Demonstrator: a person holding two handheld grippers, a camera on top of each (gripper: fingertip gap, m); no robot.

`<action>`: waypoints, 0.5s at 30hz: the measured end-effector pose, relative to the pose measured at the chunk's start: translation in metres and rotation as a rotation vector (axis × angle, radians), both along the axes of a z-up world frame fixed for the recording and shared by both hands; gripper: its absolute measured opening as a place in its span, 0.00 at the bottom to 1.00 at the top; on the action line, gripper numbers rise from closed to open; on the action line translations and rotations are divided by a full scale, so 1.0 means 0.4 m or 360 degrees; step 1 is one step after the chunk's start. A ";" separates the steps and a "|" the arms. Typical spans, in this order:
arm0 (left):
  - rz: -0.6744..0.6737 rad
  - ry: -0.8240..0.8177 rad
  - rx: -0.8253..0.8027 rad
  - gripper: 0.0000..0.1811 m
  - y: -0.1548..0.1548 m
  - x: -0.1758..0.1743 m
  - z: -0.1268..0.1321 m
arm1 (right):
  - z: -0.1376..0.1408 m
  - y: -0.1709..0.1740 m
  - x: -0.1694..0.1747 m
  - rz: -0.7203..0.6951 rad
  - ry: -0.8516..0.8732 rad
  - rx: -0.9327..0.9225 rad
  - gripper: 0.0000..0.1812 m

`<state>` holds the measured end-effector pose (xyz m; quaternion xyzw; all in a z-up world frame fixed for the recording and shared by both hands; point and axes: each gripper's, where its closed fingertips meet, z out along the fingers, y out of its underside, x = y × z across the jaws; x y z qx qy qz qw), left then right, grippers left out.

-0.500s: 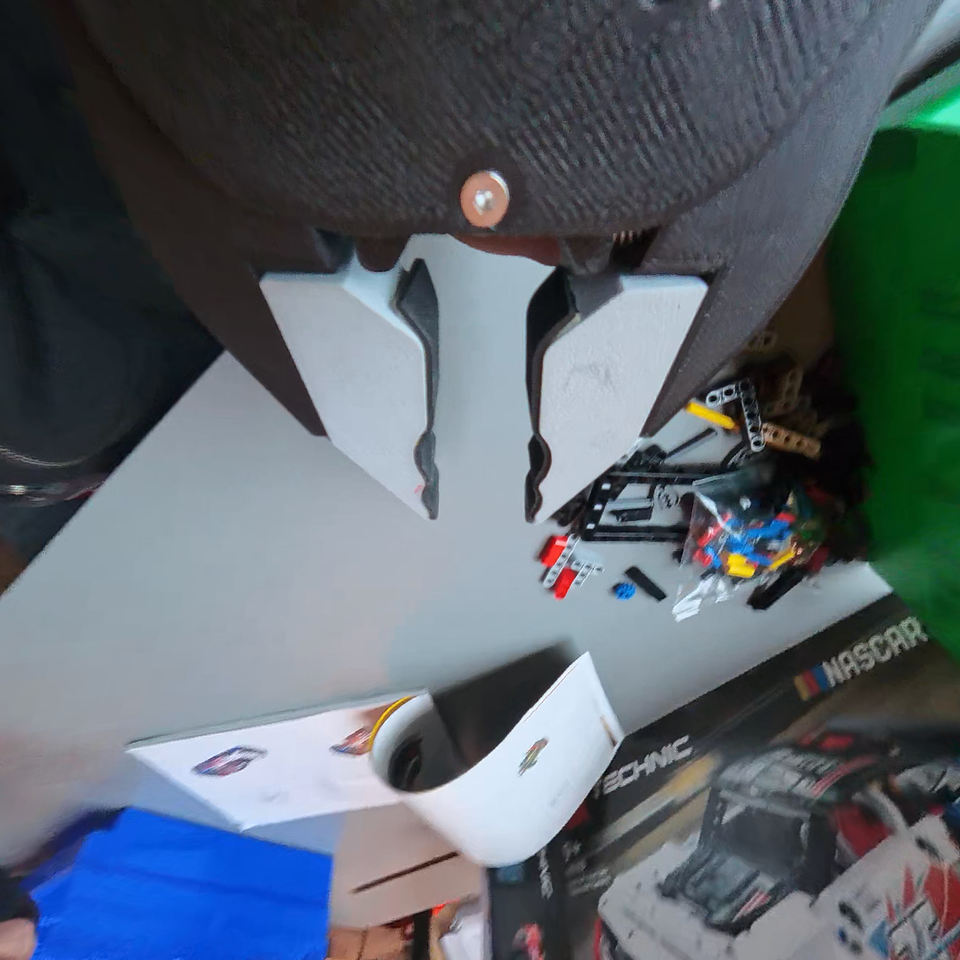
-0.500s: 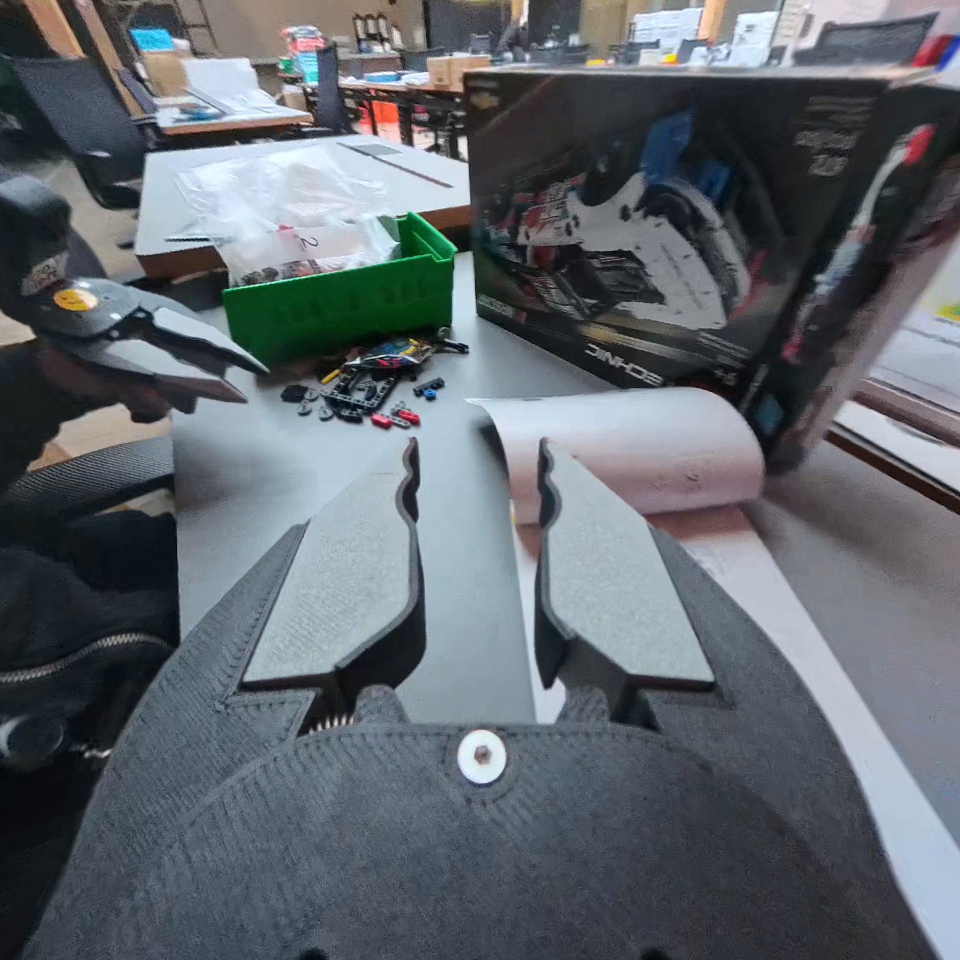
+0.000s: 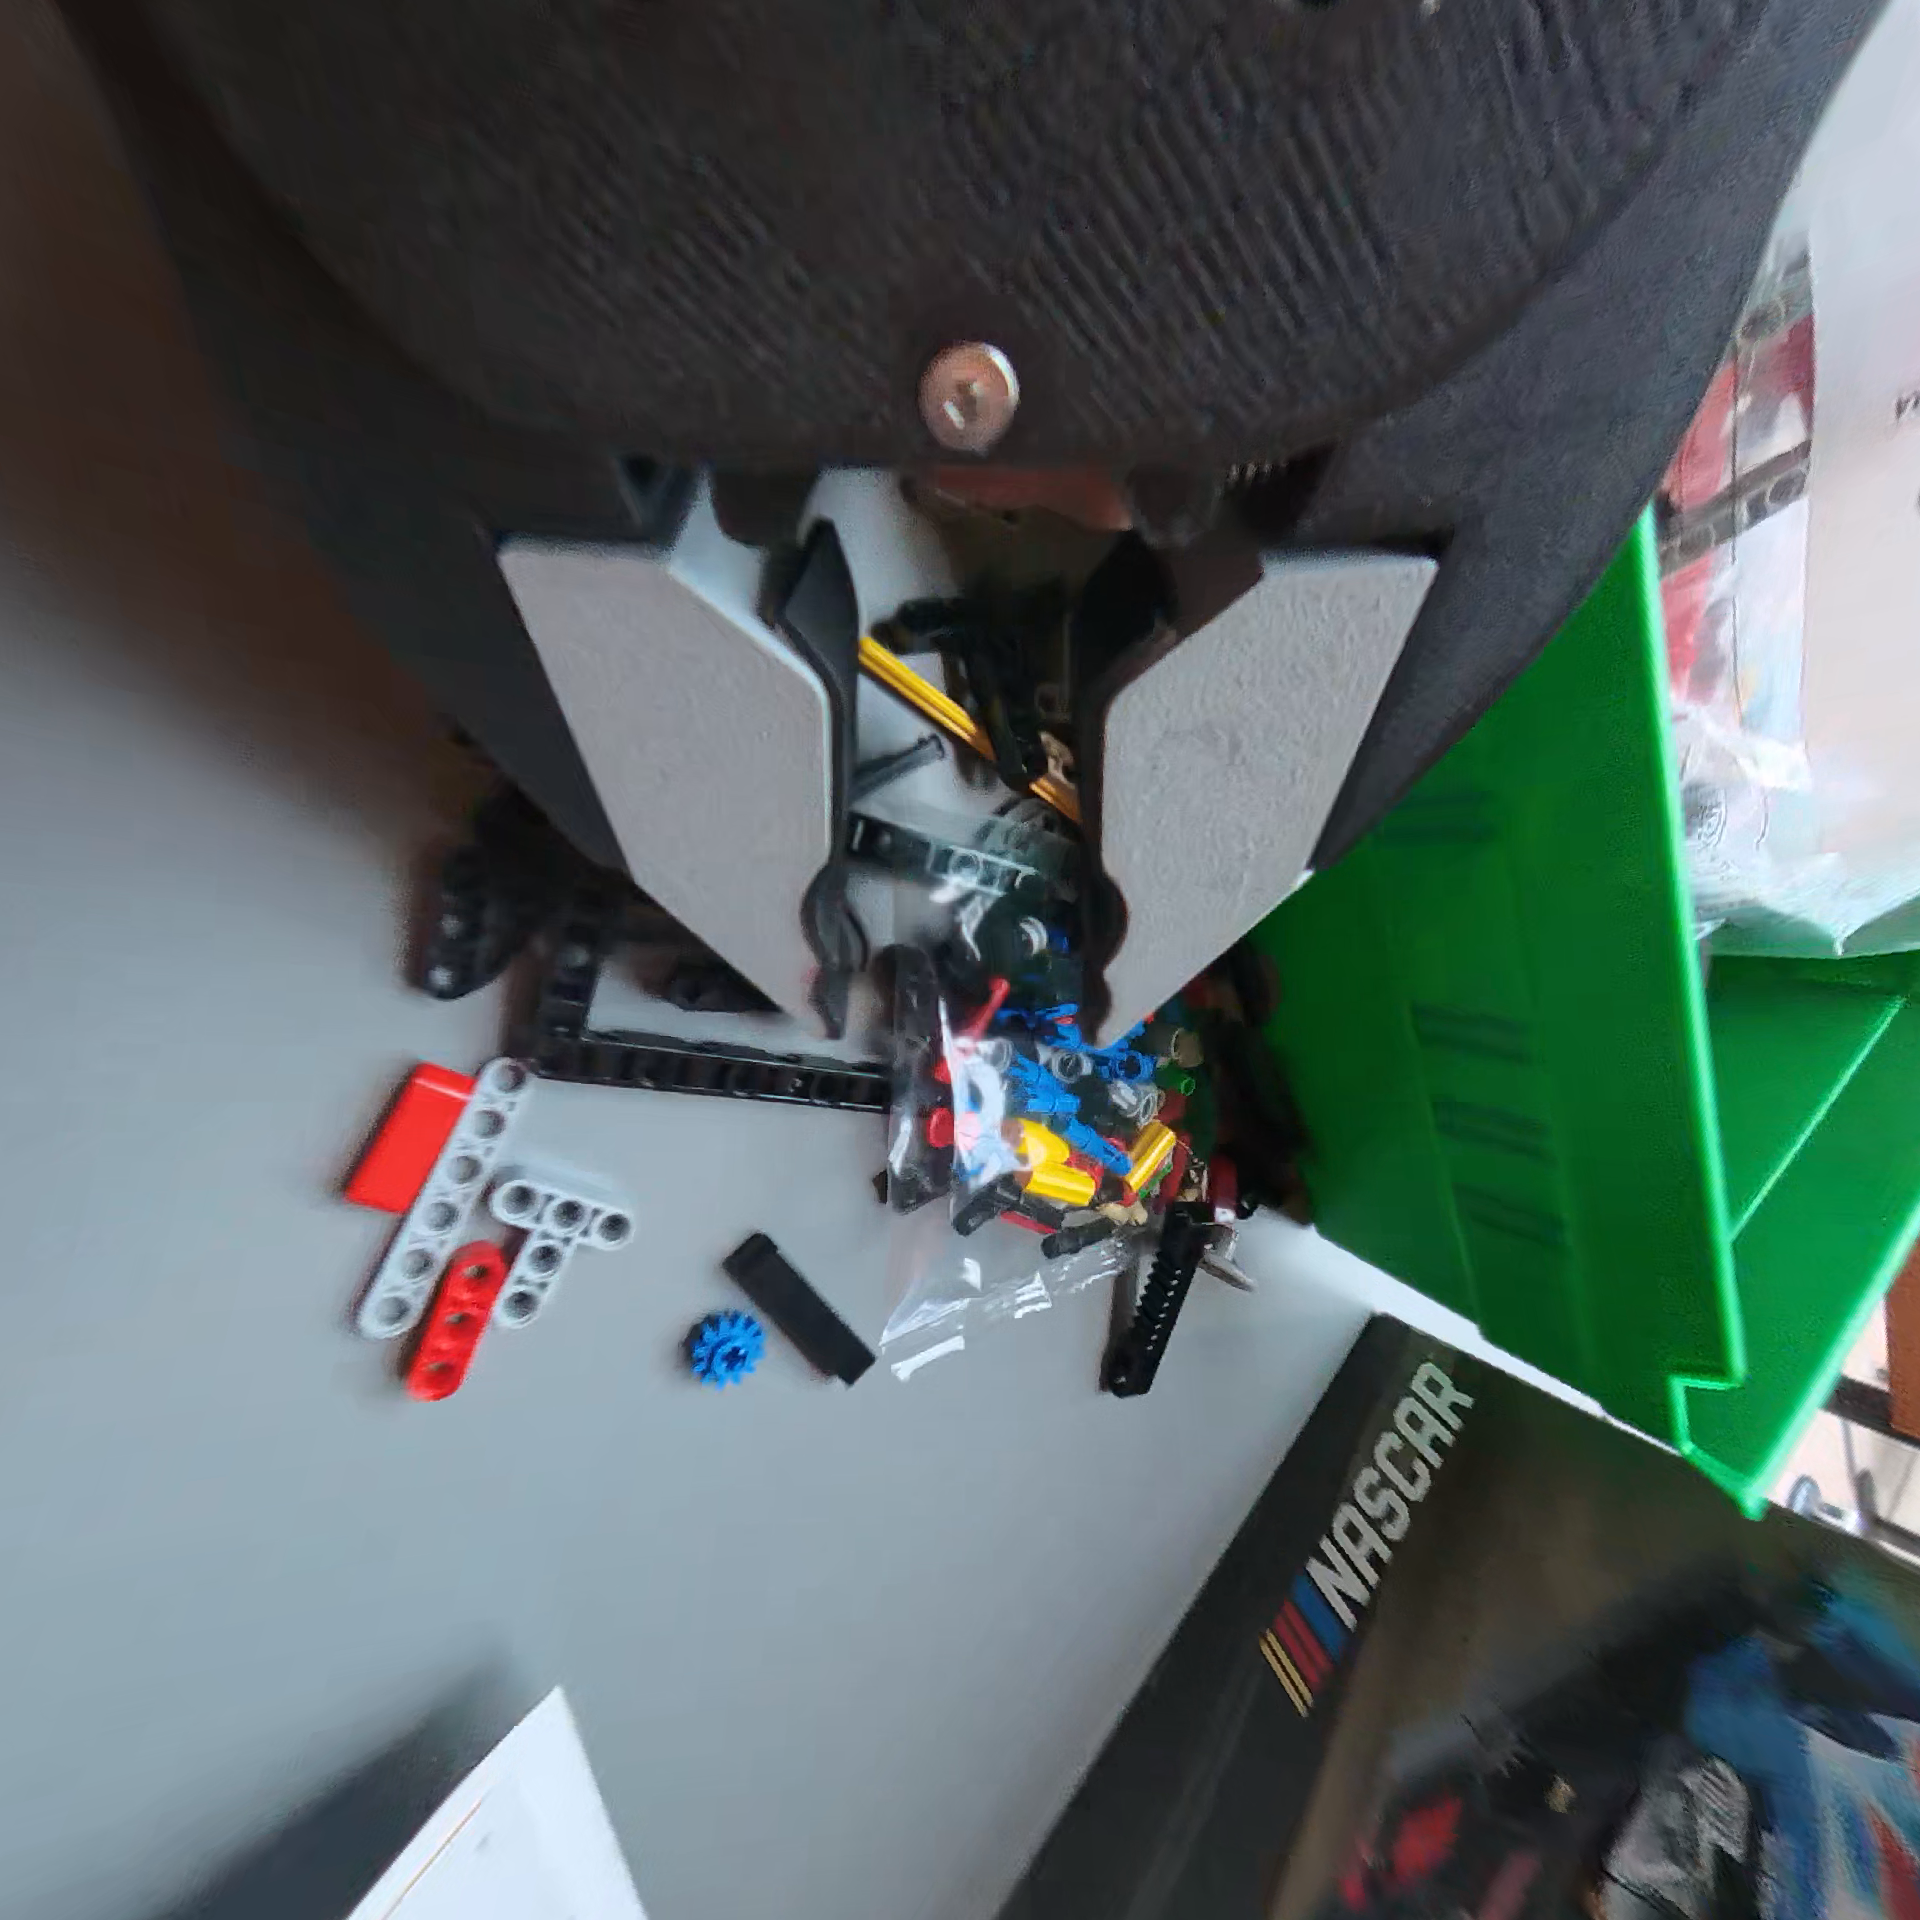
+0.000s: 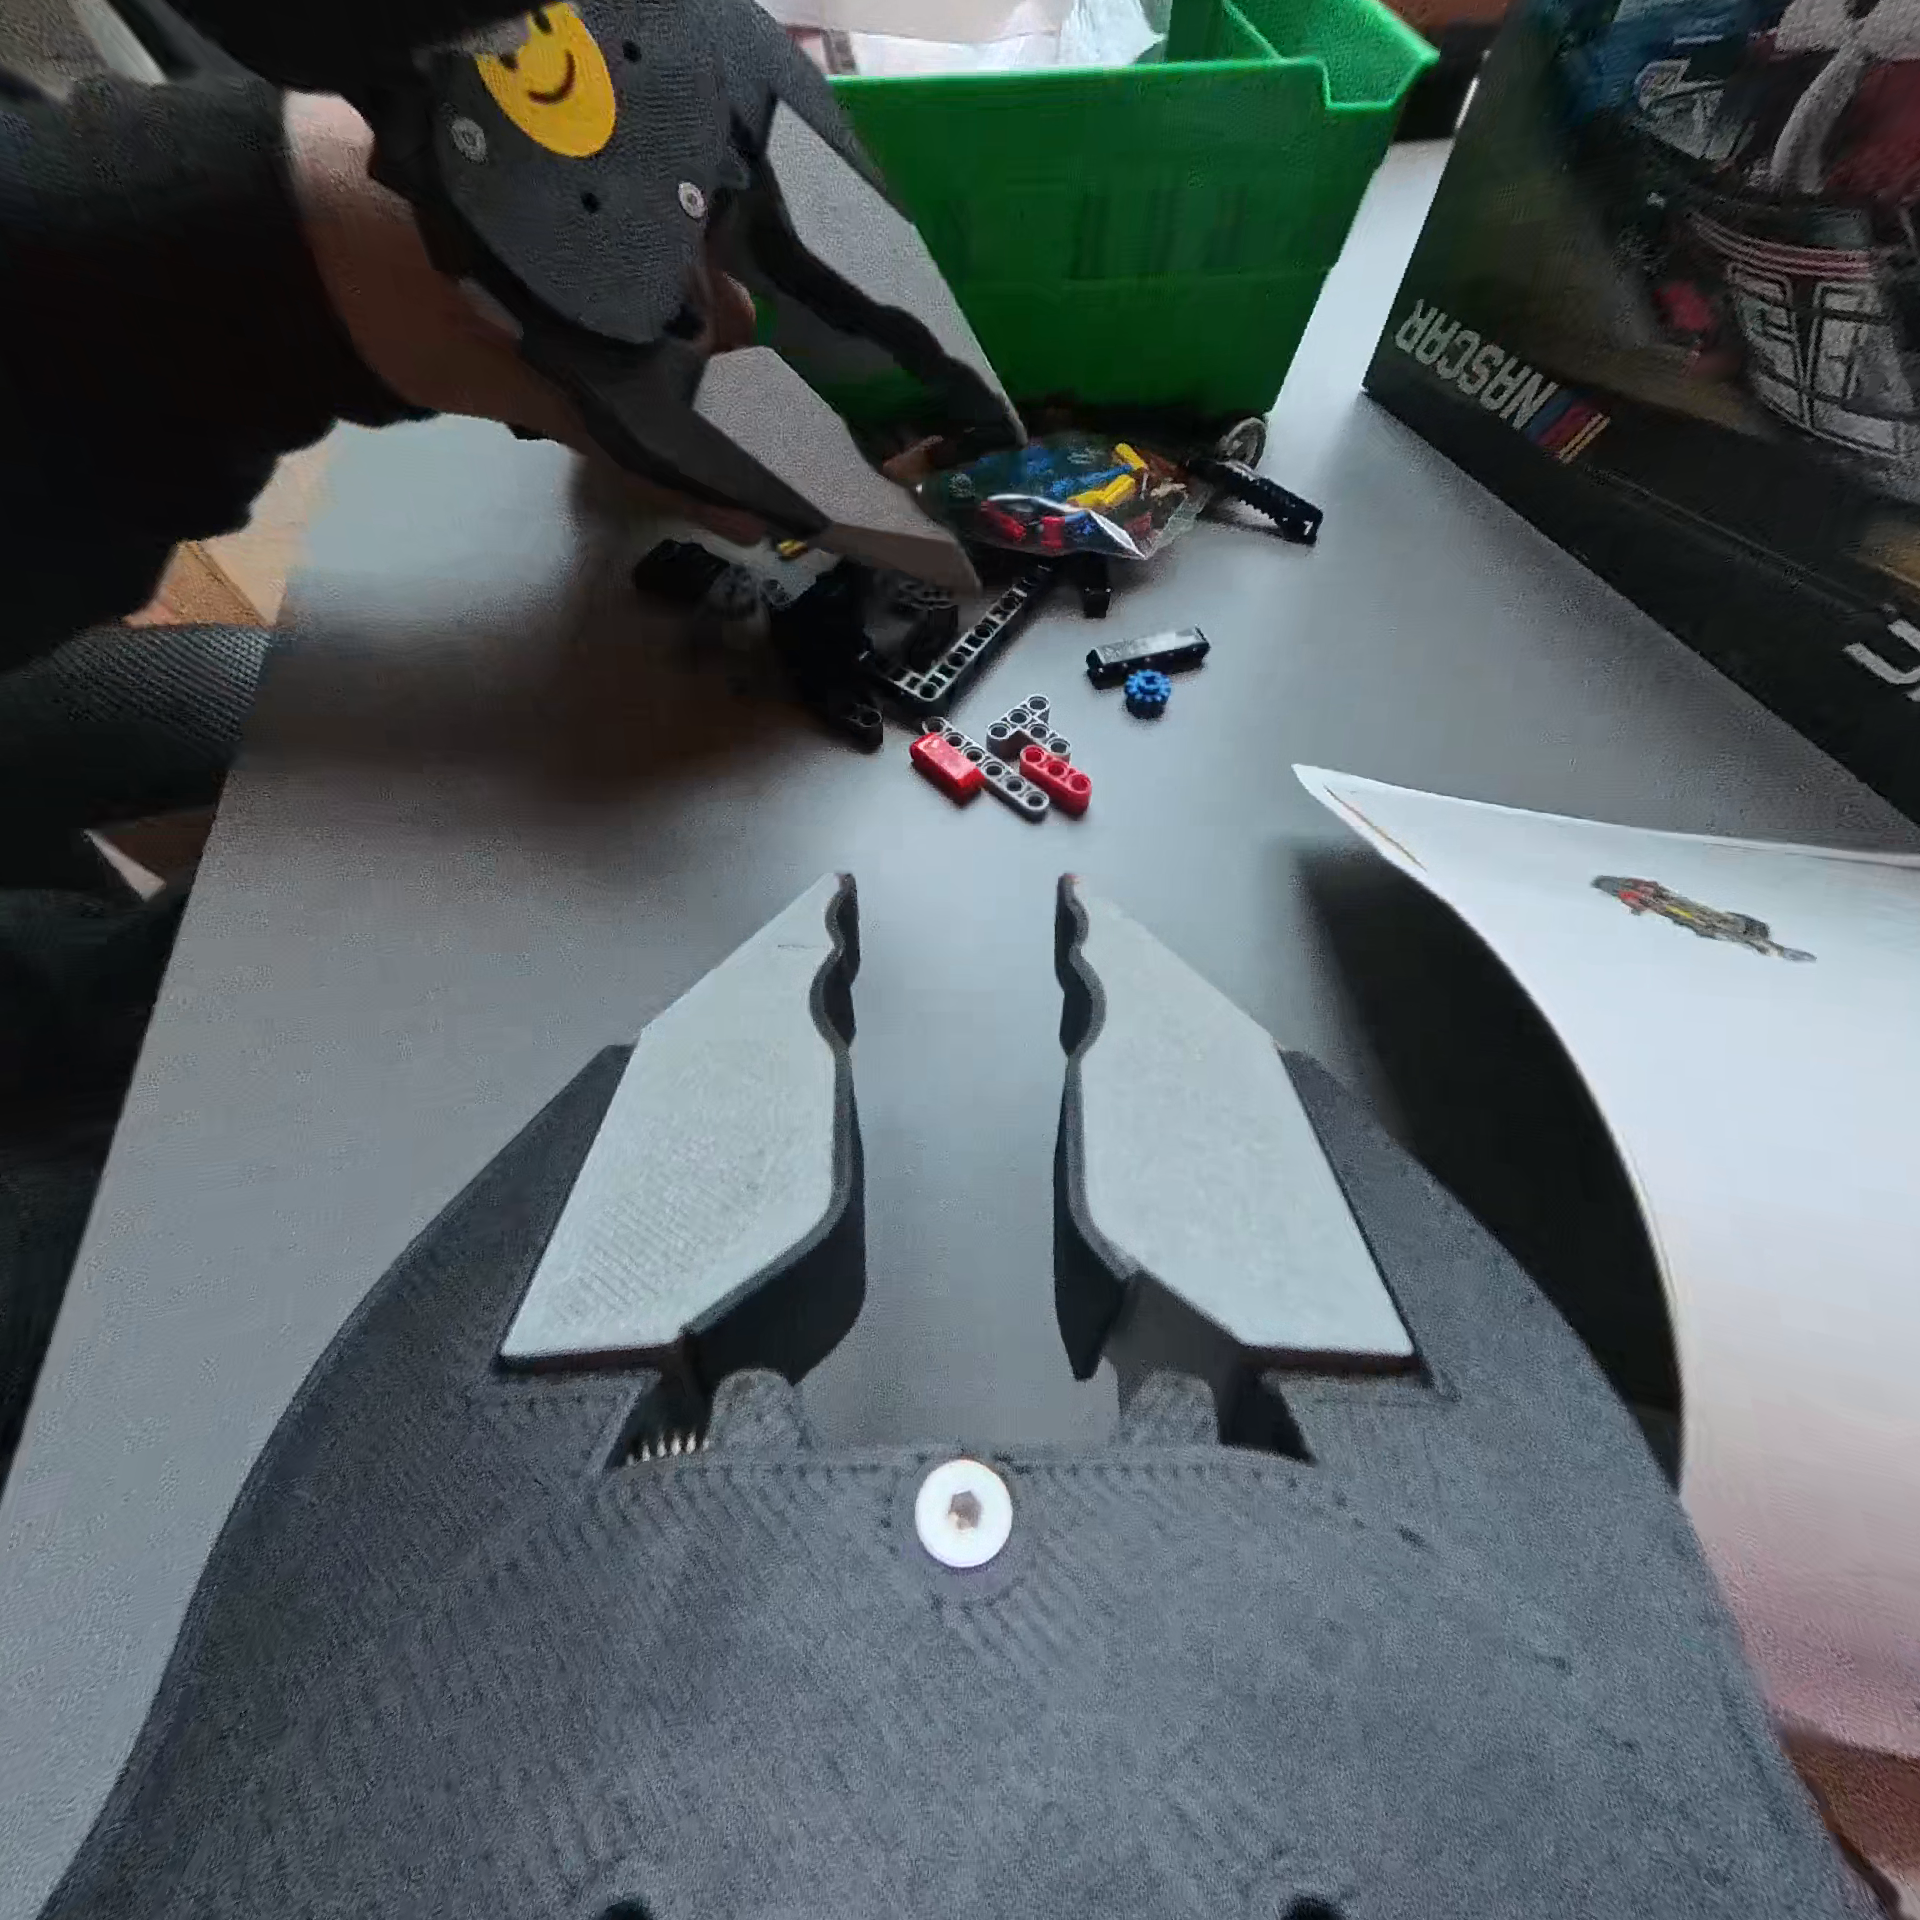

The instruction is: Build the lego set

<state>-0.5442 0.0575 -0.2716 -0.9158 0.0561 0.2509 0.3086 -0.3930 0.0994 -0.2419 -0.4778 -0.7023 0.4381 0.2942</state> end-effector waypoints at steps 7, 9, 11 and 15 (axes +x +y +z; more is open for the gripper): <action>0.0030 0.0213 0.0368 0.00 0.026 -0.044 0.128 | 0.033 0.057 0.016 -0.0095 0.0084 -0.0091 0.18; -0.0014 0.0065 0.0606 0.00 0.026 -0.013 0.191 | 0.039 0.065 0.018 -0.0111 0.0087 -0.0159 0.17; -0.0080 -0.0217 0.0911 0.00 0.023 0.046 0.258 | 0.059 0.062 0.019 -0.0095 0.0123 -0.0268 0.20; -0.0290 -0.1018 0.1241 0.00 0.013 0.190 0.323 | 0.097 0.073 0.017 -0.0109 0.0213 -0.0366 0.30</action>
